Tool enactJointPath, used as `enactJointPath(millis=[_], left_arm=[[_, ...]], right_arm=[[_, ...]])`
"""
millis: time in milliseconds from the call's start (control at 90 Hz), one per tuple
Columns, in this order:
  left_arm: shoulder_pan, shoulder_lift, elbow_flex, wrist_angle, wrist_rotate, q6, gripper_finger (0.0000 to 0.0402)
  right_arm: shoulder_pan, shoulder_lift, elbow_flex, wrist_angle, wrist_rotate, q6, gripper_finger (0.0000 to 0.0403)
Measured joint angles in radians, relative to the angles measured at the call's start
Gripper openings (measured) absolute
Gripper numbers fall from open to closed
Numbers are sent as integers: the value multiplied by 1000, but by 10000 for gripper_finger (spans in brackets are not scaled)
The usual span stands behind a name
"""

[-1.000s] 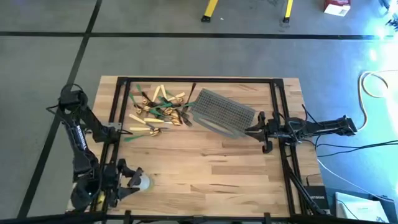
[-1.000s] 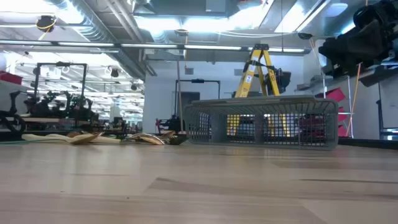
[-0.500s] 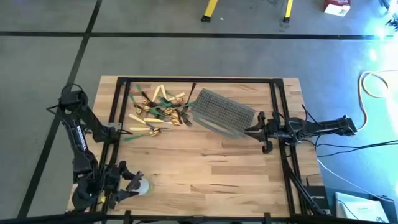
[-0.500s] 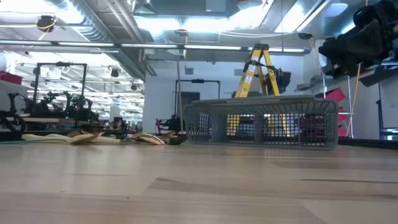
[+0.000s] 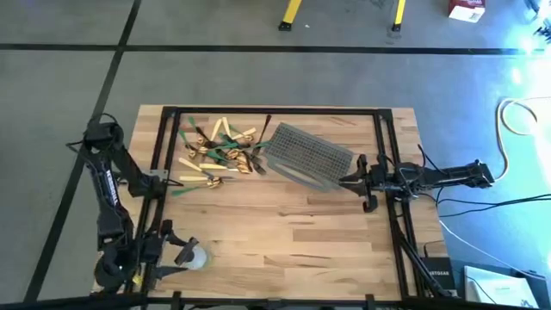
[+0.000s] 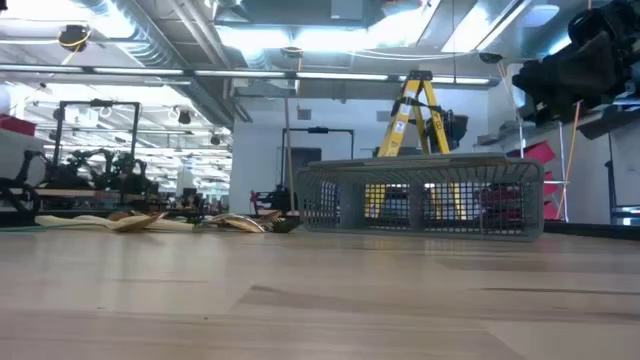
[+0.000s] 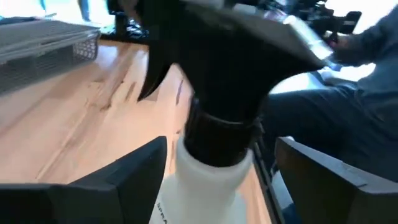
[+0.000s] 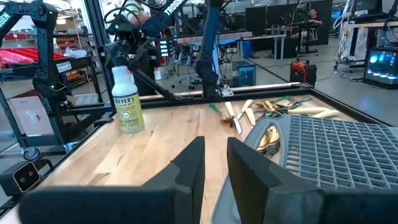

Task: Sort silverware
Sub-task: Prepare the cutlery rack

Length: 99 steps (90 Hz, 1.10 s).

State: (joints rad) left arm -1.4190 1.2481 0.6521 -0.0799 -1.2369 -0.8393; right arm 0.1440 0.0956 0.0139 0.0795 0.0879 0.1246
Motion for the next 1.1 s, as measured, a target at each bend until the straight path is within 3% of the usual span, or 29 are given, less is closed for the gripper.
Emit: enactJointPath(millis=[278, 489, 589, 689, 844, 1100], left_arm=[[-39, -103, 0, -124, 15, 64, 285], [-56, -177, 0, -200, 106, 73, 285], [-56, -216, 0, -206, 102, 55, 285], [-55, -263, 4, -207, 65, 108, 285], [-55, -334, 33, -239, -1, 314, 285], [-22, -465, 57, -172, -315, 704, 285]], right_arm=[[0, 0, 0, -2, 0, -1, 53], [0, 0, 0, -3, 0, -2, 53], [0, 0, 0, -4, 0, -2, 53], [0, 0, 0, -4, 1, -5, 53], [0, 0, 0, -5, 1, -19, 53], [0, 0, 0, -9, 1, -27, 53]])
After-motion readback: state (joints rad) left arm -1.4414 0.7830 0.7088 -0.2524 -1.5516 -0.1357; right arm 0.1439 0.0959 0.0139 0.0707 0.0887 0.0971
